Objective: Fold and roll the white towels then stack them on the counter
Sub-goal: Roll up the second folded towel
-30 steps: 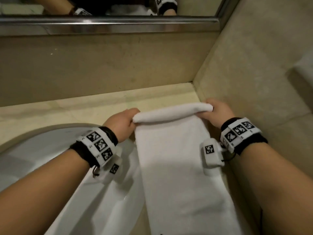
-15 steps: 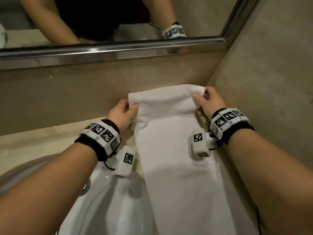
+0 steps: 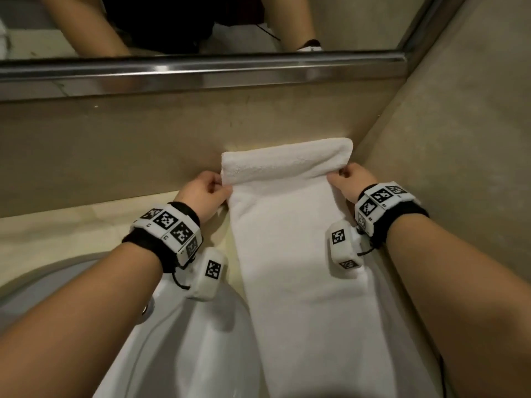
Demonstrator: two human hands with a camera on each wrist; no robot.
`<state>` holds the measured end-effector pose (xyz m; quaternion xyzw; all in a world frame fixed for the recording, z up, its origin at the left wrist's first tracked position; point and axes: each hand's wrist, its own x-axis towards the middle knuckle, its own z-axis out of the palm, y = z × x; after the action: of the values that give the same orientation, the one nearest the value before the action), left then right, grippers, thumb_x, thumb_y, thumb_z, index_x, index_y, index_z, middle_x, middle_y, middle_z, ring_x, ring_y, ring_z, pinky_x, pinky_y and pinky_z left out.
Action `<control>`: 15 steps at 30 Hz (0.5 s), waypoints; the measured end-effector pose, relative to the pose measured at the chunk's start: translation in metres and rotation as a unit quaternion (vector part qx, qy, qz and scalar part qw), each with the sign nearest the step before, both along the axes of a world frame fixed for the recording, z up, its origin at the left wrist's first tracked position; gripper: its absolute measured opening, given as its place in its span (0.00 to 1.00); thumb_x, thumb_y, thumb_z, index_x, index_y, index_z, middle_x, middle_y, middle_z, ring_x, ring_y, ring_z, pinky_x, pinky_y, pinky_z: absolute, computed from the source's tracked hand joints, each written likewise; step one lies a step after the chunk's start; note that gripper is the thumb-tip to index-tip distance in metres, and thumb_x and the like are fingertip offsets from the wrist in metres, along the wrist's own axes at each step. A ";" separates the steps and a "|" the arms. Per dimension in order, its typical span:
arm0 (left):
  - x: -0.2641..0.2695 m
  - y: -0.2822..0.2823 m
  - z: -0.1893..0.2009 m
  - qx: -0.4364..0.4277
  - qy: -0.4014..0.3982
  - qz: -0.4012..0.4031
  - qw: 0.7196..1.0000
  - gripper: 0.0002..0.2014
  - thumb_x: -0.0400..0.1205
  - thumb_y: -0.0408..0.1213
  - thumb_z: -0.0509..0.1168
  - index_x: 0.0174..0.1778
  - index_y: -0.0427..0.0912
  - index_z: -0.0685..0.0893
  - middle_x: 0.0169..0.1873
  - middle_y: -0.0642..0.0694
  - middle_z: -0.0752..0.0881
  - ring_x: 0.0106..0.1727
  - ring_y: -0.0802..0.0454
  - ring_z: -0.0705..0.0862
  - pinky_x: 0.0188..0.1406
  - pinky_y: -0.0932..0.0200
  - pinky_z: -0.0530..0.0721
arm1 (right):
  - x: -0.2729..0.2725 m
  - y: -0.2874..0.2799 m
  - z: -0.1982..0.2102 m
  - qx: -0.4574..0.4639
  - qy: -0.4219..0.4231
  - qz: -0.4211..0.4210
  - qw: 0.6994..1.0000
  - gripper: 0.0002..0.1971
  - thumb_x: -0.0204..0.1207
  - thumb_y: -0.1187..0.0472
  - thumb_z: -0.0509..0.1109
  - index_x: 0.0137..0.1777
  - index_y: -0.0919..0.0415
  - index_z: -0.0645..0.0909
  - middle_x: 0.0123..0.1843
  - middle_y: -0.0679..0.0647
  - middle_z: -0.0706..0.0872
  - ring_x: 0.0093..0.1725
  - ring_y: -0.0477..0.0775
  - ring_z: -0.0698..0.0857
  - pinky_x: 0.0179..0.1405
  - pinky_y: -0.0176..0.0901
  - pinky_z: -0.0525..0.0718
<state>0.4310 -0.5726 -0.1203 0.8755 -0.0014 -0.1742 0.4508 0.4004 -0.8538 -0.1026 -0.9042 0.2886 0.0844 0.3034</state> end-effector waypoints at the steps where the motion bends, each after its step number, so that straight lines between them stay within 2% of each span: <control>1: -0.004 0.001 0.001 0.019 -0.006 -0.006 1.000 0.13 0.79 0.44 0.65 0.56 0.45 0.77 0.43 0.49 0.85 0.47 0.47 0.83 0.54 0.52 0.80 | -0.004 0.001 0.003 0.000 0.005 -0.004 1.000 0.19 0.78 0.51 0.63 0.64 0.61 0.75 0.59 0.61 0.83 0.58 0.63 0.81 0.52 0.45 0.74; 5: -0.039 0.010 0.007 0.039 -0.014 0.006 0.999 0.18 0.79 0.41 0.66 0.62 0.41 0.75 0.48 0.49 0.81 0.52 0.47 0.81 0.52 0.58 0.75 | -0.035 0.002 0.024 0.012 -0.003 -0.020 1.000 0.21 0.78 0.54 0.63 0.70 0.58 0.72 0.65 0.61 0.82 0.62 0.63 0.81 0.61 0.47 0.77; 8: -0.089 0.013 0.019 0.083 -0.020 -0.045 0.995 0.18 0.79 0.40 0.65 0.63 0.39 0.75 0.55 0.43 0.83 0.55 0.44 0.82 0.58 0.52 0.80 | -0.086 0.008 0.045 0.013 -0.030 0.025 0.999 0.20 0.78 0.55 0.63 0.68 0.59 0.73 0.64 0.59 0.82 0.62 0.60 0.80 0.57 0.42 0.74; 9: -0.107 0.014 0.023 0.093 -0.025 -0.072 0.993 0.17 0.79 0.40 0.65 0.63 0.39 0.76 0.57 0.42 0.82 0.55 0.44 0.82 0.59 0.51 0.80 | -0.103 0.011 0.050 0.021 -0.046 0.041 0.998 0.19 0.78 0.55 0.64 0.68 0.59 0.73 0.64 0.58 0.82 0.62 0.58 0.80 0.58 0.41 0.74; 11: -0.152 0.012 0.034 0.117 -0.042 -0.144 0.982 0.15 0.80 0.40 0.64 0.61 0.41 0.77 0.59 0.43 0.82 0.56 0.47 0.82 0.57 0.55 0.80 | -0.147 0.018 0.060 0.022 -0.078 0.078 0.994 0.17 0.78 0.55 0.64 0.66 0.58 0.75 0.65 0.56 0.81 0.60 0.54 0.80 0.60 0.42 0.74; 13: -0.203 0.009 0.043 0.151 -0.068 -0.230 0.959 0.13 0.80 0.42 0.63 0.60 0.45 0.79 0.58 0.47 0.82 0.57 0.51 0.81 0.55 0.60 0.77 | -0.196 0.025 0.062 0.007 -0.096 0.123 0.988 0.14 0.78 0.56 0.64 0.63 0.58 0.78 0.63 0.56 0.81 0.55 0.48 0.79 0.58 0.38 0.73; 15: -0.248 0.005 0.048 0.165 -0.092 -0.295 0.937 0.12 0.80 0.43 0.62 0.58 0.48 0.80 0.56 0.51 0.82 0.57 0.53 0.80 0.54 0.62 0.76 | -0.238 0.036 0.058 0.002 -0.108 0.158 0.982 0.12 0.78 0.58 0.63 0.60 0.58 0.79 0.61 0.56 0.82 0.53 0.47 0.79 0.54 0.35 0.72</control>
<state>0.1830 -0.5671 -0.0720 0.9100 -0.2725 -0.2157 0.2263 0.1625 -0.8177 -0.0445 -0.9414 0.1076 0.0334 0.3181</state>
